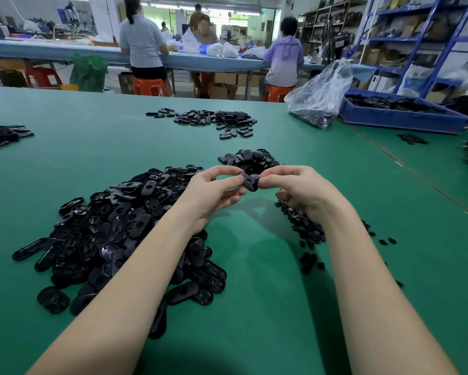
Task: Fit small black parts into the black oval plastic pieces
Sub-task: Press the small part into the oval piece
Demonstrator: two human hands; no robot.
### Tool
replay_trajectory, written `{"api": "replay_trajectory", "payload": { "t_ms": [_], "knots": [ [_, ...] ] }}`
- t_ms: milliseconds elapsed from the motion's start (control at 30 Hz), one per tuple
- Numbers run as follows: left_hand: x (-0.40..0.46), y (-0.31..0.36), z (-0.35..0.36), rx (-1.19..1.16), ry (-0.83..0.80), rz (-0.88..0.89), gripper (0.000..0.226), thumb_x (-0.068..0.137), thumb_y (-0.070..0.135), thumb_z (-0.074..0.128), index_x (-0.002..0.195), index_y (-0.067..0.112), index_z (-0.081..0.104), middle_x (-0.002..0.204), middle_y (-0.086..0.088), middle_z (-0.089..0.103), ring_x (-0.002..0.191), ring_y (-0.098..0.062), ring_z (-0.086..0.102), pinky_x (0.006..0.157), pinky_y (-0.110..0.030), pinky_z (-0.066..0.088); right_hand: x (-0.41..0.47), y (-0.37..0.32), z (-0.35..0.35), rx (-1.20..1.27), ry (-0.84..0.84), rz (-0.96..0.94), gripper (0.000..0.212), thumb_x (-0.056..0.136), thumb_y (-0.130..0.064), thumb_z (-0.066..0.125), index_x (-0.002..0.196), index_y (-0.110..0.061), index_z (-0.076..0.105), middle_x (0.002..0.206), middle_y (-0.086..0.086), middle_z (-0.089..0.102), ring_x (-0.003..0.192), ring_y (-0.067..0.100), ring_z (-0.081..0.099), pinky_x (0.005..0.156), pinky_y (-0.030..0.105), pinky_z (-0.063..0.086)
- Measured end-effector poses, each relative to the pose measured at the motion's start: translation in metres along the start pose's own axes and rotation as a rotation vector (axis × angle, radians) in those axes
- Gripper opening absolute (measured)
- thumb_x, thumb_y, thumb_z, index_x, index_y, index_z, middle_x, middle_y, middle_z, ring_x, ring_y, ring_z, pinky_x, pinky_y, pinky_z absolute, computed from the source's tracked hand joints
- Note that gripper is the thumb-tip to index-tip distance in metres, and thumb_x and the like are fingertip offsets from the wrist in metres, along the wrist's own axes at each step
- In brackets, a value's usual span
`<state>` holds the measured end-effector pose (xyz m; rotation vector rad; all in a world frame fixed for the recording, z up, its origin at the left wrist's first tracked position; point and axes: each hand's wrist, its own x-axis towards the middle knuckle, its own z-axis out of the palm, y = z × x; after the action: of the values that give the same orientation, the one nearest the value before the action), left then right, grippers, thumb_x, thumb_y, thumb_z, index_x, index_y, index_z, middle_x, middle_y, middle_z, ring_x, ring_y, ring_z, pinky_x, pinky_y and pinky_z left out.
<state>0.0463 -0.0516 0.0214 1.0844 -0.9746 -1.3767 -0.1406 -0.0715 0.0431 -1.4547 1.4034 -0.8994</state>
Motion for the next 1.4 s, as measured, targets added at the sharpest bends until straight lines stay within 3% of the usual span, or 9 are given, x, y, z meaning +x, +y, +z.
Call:
{"api": "replay_trajectory", "payload": {
  "t_ms": [200,333,567,833,1133,1267,1400],
  "knots": [
    [0.001,-0.001,-0.001,-0.045,-0.031,0.021,0.014,0.088,-0.001,0.071,0.098,0.009,0.068,0.081,-0.012,0.076,0.075,-0.017,0.075,0.067,-0.017,0.056,0.001,-0.001,0.005,0.000,0.022,0.013,0.006,0.076,-0.029,0.082,0.075,-0.034,0.080,0.081,-0.011,0.076,0.055,0.006,0.045,0.043,0.017,0.031],
    [0.001,-0.002,-0.001,-0.050,-0.067,0.039,0.019,0.086,-0.006,0.072,0.098,0.007,0.066,0.083,-0.014,0.076,0.078,-0.020,0.075,0.070,-0.019,0.058,0.001,-0.001,0.010,0.022,0.067,0.005,0.004,0.078,-0.024,0.082,0.077,-0.027,0.080,0.064,-0.017,0.069,0.061,0.009,0.043,0.037,0.014,0.029],
    [0.002,-0.007,-0.001,-0.059,-0.090,0.067,0.022,0.083,-0.011,0.071,0.094,0.006,0.065,0.088,-0.019,0.076,0.078,-0.024,0.074,0.072,-0.021,0.058,0.002,0.000,0.013,0.015,0.069,0.012,0.005,0.078,-0.024,0.082,0.075,-0.028,0.080,0.064,-0.015,0.072,0.067,0.011,0.045,0.036,0.012,0.029],
    [0.004,-0.012,0.001,-0.102,-0.087,0.054,0.023,0.082,-0.012,0.071,0.095,0.006,0.065,0.089,-0.018,0.076,0.083,-0.027,0.076,0.075,-0.022,0.059,0.004,0.003,0.010,0.034,0.081,0.027,0.006,0.078,-0.018,0.080,0.076,-0.023,0.079,0.062,-0.013,0.070,0.037,0.000,0.037,0.036,0.013,0.028],
    [0.002,-0.008,-0.001,0.009,-0.073,0.090,0.023,0.083,-0.011,0.071,0.095,0.008,0.065,0.091,-0.018,0.076,0.084,-0.024,0.074,0.080,-0.023,0.059,0.003,0.001,0.014,0.003,0.098,-0.030,0.013,0.078,-0.019,0.085,0.076,-0.023,0.073,0.049,-0.018,0.059,0.034,-0.002,0.041,0.035,0.010,0.028],
    [0.001,-0.005,-0.002,-0.029,-0.083,0.039,0.019,0.087,-0.008,0.069,0.096,0.008,0.064,0.086,-0.018,0.075,0.078,-0.024,0.073,0.072,-0.022,0.059,0.005,0.005,0.009,0.013,0.052,0.023,0.016,0.073,-0.030,0.090,0.082,-0.027,0.078,0.053,-0.019,0.061,0.038,-0.001,0.043,0.037,0.012,0.028],
    [0.001,-0.005,0.001,-0.007,-0.094,0.018,0.018,0.090,-0.008,0.063,0.097,0.008,0.068,0.083,-0.014,0.075,0.074,-0.022,0.074,0.070,-0.020,0.058,0.006,0.009,0.008,0.065,-0.064,0.092,0.017,0.066,-0.039,0.093,0.075,-0.033,0.079,0.068,-0.014,0.066,0.045,0.003,0.042,0.040,0.018,0.026]
  ]
}}
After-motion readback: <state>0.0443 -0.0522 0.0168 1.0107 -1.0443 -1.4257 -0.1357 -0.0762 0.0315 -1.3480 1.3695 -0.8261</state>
